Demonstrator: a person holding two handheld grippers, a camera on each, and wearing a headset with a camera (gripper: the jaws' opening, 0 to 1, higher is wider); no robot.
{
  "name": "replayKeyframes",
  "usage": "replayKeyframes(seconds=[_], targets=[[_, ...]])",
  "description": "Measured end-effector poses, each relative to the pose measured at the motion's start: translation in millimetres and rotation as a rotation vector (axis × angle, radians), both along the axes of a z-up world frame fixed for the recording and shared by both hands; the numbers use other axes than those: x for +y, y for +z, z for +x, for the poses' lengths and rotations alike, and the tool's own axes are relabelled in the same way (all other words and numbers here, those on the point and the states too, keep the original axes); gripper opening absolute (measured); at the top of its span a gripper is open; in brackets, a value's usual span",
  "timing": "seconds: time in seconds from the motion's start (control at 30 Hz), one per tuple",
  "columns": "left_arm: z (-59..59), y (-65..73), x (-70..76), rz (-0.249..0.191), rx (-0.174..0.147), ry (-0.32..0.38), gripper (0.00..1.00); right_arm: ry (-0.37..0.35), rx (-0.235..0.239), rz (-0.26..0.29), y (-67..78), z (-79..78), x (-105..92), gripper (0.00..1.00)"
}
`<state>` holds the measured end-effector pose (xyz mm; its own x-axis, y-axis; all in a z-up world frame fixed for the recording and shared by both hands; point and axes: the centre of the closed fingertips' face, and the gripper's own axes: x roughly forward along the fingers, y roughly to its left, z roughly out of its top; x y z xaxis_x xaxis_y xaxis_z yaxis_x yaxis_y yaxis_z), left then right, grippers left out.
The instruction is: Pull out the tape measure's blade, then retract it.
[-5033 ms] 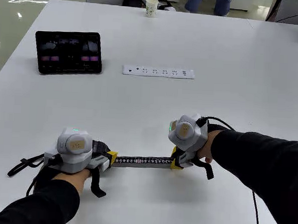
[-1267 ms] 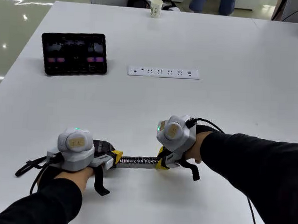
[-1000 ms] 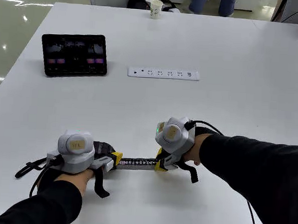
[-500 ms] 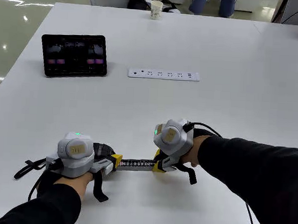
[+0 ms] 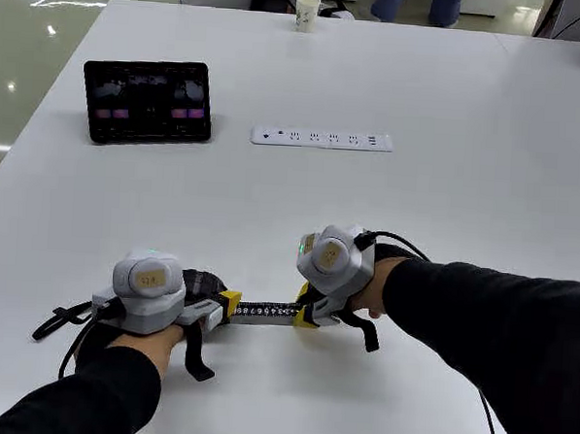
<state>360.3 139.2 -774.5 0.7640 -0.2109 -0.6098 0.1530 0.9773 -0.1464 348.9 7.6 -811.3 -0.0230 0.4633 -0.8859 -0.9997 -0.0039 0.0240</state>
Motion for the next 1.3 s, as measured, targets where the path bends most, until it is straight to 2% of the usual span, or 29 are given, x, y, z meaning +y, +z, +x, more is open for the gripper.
replayKeyframes(seconds=[0.33,1.3], targets=[[-0.6,-0.2,0.0,-0.001,0.000,-0.001,0.61,-0.012,0.016,0.008,0.3,0.0,7.0,0.12],[-1.9,0.2,0.0,-0.009,0.003,-0.002,0.61,-0.013,0.013,0.028,1.8,-4.6,22.1,0.11]])
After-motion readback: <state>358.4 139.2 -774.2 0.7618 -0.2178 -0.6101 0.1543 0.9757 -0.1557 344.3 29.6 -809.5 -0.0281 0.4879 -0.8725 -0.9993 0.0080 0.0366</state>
